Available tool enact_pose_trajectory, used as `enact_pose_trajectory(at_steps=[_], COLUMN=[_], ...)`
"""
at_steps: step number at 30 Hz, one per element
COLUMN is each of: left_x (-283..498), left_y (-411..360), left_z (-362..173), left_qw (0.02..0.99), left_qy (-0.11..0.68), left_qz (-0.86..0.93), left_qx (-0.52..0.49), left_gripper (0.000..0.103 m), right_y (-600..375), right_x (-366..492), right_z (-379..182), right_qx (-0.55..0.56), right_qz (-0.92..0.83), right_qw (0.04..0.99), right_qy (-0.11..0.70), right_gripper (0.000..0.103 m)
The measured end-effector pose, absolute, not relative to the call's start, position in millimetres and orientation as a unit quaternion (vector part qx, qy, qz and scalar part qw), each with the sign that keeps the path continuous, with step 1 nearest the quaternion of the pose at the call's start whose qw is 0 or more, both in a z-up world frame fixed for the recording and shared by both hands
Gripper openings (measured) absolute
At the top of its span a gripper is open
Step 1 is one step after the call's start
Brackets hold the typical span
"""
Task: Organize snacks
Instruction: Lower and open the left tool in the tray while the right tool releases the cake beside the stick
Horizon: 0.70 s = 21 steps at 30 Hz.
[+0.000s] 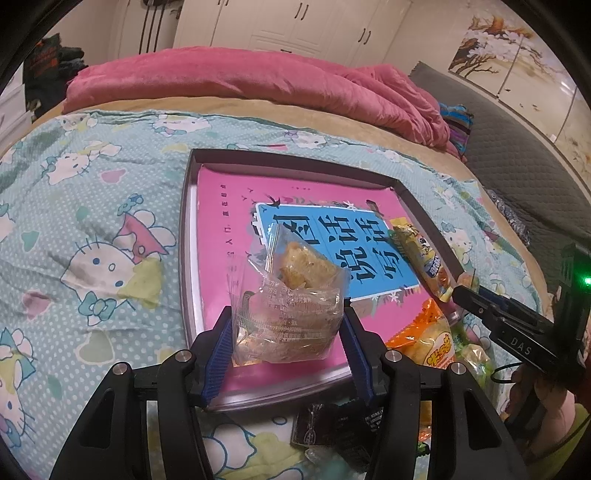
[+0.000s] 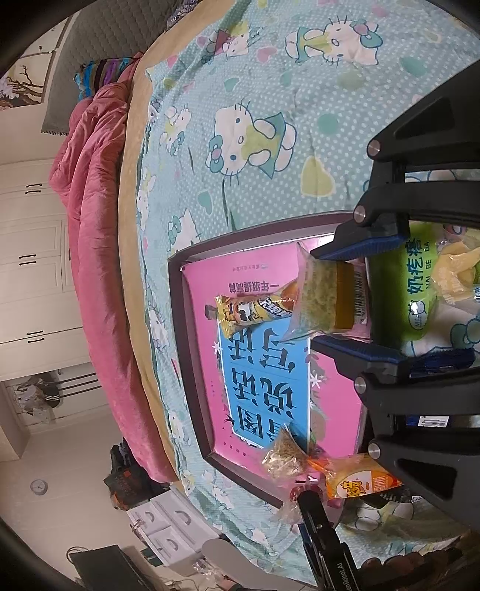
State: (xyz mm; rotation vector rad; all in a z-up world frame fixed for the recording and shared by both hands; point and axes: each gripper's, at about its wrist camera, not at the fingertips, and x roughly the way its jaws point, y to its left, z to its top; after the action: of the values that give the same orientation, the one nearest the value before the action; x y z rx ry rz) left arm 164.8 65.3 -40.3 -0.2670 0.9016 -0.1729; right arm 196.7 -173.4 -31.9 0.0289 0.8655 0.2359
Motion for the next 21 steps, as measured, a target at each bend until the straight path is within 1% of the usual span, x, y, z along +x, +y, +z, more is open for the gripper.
enact_pose_trajectory(at_steps=[5, 12, 21], left_x=[165, 164, 163], left_y=[67, 67, 69], left_z=[-39, -37, -34], left_qw=[0.888, 0.888, 0.888], left_qy=[0.434, 0.432, 0.433], left_qz=[-0.083, -0.083, -0.074], left_qx=[-0.131, -0.133, -0.134], left_gripper=[0.058, 0.058, 0.064], right_y=[-177, -180, -178], right_x=[196, 194, 187], right_z=[-30, -25, -16], right_qx=[0.013, 0.016, 0.019], right_qz=[0.102, 0.100, 0.109], right_qw=[0.904, 0.906, 0.909], right_qy=[0.415, 0.411, 0.402], right_gripper=[0.044, 0.044, 0.045])
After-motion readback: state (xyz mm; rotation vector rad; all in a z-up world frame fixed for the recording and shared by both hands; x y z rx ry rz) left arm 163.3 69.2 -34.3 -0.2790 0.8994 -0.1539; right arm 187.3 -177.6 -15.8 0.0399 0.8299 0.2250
